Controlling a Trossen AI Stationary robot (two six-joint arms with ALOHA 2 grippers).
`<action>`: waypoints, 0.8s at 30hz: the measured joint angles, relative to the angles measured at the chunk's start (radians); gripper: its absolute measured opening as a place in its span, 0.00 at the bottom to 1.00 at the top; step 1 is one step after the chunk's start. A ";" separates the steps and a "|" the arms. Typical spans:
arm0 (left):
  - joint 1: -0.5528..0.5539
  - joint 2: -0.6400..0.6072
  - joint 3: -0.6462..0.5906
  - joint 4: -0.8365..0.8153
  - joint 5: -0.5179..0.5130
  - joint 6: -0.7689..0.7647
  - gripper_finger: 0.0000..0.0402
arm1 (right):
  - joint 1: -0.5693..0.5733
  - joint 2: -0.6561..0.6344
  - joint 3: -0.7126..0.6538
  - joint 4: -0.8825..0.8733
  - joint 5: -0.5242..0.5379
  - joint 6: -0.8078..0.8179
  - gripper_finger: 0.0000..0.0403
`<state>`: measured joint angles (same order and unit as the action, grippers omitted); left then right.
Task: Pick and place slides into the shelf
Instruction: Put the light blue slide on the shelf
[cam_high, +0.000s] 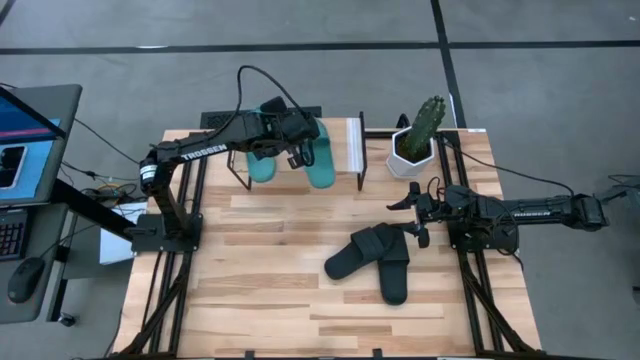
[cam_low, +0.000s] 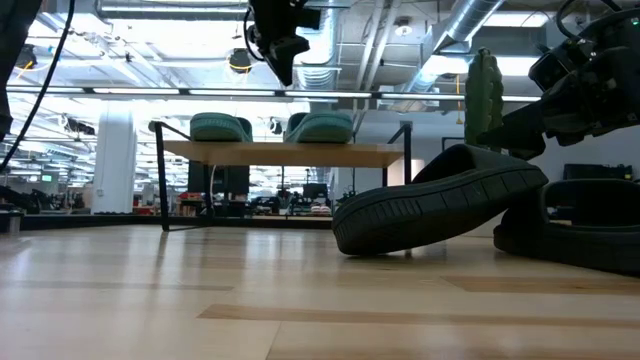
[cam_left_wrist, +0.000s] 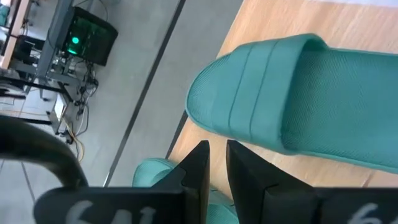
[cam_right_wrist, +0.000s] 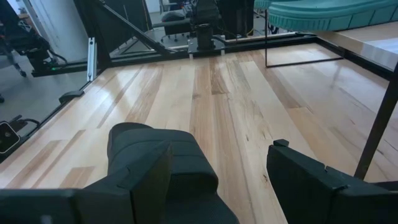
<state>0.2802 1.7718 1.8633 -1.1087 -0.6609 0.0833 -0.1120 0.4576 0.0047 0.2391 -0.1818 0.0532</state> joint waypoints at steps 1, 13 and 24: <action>0.000 0.000 0.000 0.000 0.001 -0.004 0.11 | 0.000 0.000 0.000 0.000 0.000 0.000 0.62; -0.071 0.000 0.000 0.052 0.149 -0.184 0.11 | 0.000 0.000 0.000 0.000 0.000 0.000 0.62; -0.141 0.000 0.000 0.429 0.178 -0.371 0.11 | 0.000 0.000 0.000 0.000 0.000 0.000 0.62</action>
<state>0.1389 1.7721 1.8629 -0.6795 -0.4826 -0.2877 -0.1117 0.4577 0.0048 0.2393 -0.1818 0.0532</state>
